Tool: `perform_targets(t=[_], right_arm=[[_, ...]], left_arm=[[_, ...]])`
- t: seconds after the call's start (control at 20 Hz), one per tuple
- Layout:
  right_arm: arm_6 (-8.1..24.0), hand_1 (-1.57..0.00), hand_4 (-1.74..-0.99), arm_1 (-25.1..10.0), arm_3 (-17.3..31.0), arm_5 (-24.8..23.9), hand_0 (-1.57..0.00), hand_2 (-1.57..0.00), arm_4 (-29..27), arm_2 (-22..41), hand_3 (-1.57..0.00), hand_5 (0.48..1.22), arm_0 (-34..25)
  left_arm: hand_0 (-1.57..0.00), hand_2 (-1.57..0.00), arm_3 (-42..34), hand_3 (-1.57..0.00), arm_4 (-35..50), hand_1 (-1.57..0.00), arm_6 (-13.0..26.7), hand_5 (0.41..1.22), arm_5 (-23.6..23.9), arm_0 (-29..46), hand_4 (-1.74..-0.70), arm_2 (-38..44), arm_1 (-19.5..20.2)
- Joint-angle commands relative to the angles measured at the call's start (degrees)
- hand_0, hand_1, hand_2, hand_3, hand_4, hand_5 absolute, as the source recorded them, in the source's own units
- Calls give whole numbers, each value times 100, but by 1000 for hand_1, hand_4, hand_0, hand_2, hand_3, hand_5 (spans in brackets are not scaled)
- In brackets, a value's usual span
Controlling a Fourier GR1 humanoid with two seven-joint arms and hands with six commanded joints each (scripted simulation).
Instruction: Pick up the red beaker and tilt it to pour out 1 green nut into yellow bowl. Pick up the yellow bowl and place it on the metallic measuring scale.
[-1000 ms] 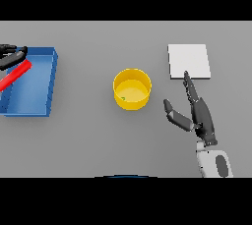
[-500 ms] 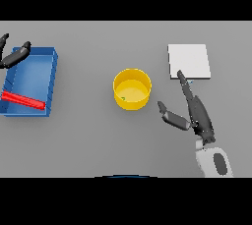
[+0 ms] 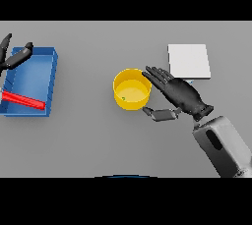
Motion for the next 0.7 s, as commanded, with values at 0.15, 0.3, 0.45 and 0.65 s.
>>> perform_targets(t=[0.15, 0.3, 0.45, 0.65], right_arm=[[-305, 1, -1164, -177, 497, 451, 1, 1, 450, 515, 1, 641, -684], [-529, 1, -1153, -185, 924, 554, 1, 1, 722, 815, 1, 639, -1038], [-700, 1, -1157, -96, 1387, 711, 1, 1, 865, 1054, 1, 644, -1391], [-786, 1, -1159, 11, 1868, 1072, 1, 1, 995, 1329, 1, 663, -1857]], left_arm=[[-1, -1, 8, -1, 16, -1, -82, 689, -61, 83, -808, 15, 40], [0, 0, -7, 0, 29, 0, -52, 695, -69, 44, -806, 11, 20], [1, 1, 61, 1, 43, 1, -112, 696, -103, 70, -808, 52, 61], [1, 1, 159, 1, -2, 1, -110, 701, -74, -4, -805, 61, 58]])
